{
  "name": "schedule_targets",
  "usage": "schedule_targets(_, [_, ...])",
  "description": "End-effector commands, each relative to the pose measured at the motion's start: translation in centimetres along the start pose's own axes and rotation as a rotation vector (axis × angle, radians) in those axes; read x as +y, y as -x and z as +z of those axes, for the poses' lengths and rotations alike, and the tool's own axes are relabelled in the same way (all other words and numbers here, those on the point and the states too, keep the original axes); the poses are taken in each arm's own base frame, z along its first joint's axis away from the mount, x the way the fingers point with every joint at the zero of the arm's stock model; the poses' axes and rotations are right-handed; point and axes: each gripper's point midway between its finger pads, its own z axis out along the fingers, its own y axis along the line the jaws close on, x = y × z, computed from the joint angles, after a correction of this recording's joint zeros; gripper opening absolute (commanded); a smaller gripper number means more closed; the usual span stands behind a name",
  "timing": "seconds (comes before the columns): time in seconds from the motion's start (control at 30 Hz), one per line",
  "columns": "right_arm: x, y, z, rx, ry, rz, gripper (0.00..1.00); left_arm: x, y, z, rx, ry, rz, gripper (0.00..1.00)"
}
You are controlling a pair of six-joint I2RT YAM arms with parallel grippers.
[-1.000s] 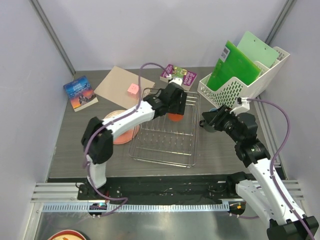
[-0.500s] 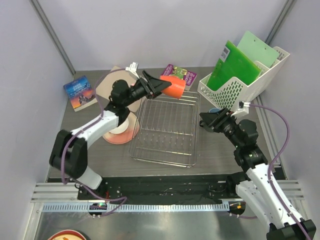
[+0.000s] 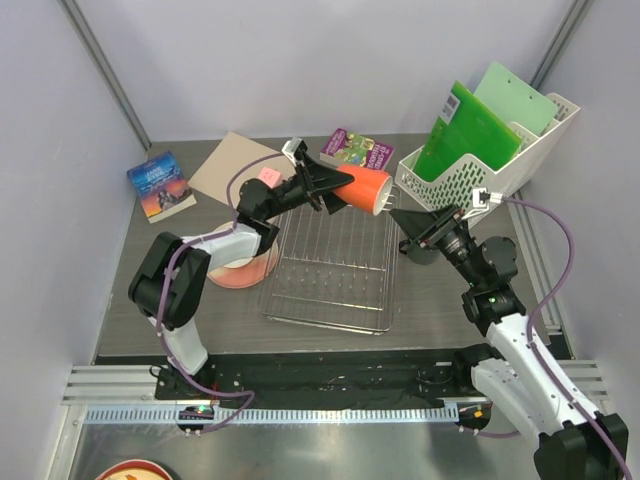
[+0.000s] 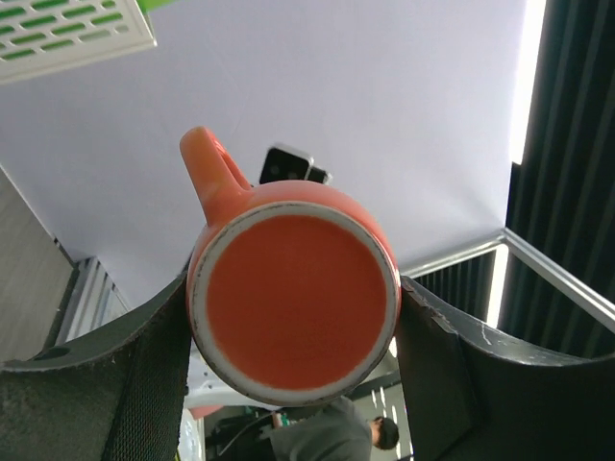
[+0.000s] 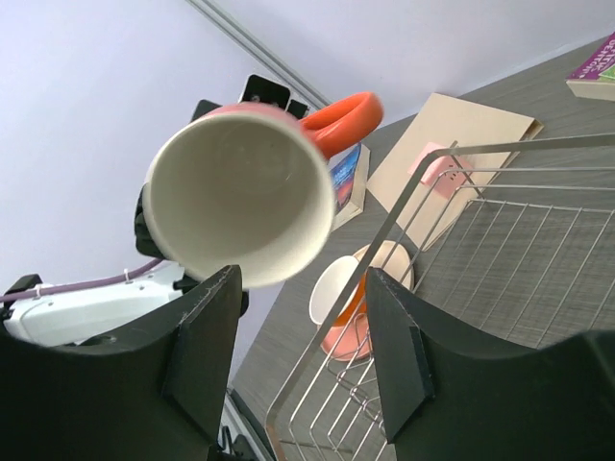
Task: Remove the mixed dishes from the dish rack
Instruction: Place the cup at the center of the board.
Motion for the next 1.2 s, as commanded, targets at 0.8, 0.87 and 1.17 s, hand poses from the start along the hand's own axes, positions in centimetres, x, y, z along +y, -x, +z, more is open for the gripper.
schedule_targets(0.8, [2.2, 3.7, 2.1, -0.038, -0.032, -0.106, 0.01, -6.9, -3.5, 0.7, 0.169, -0.202, 0.231, 0.85])
schedule_targets(0.87, [2.3, 5.3, 1.1, -0.060, -0.134, -0.160, 0.01, -6.2, -1.0, 0.8, 0.098, -0.146, 0.271, 1.00])
schedule_targets(1.17, [-4.8, 11.7, -6.5, -0.160, -0.883, -0.327, 0.01, 2.5, 7.9, -3.1, -0.261, 0.301, 0.152, 1.00])
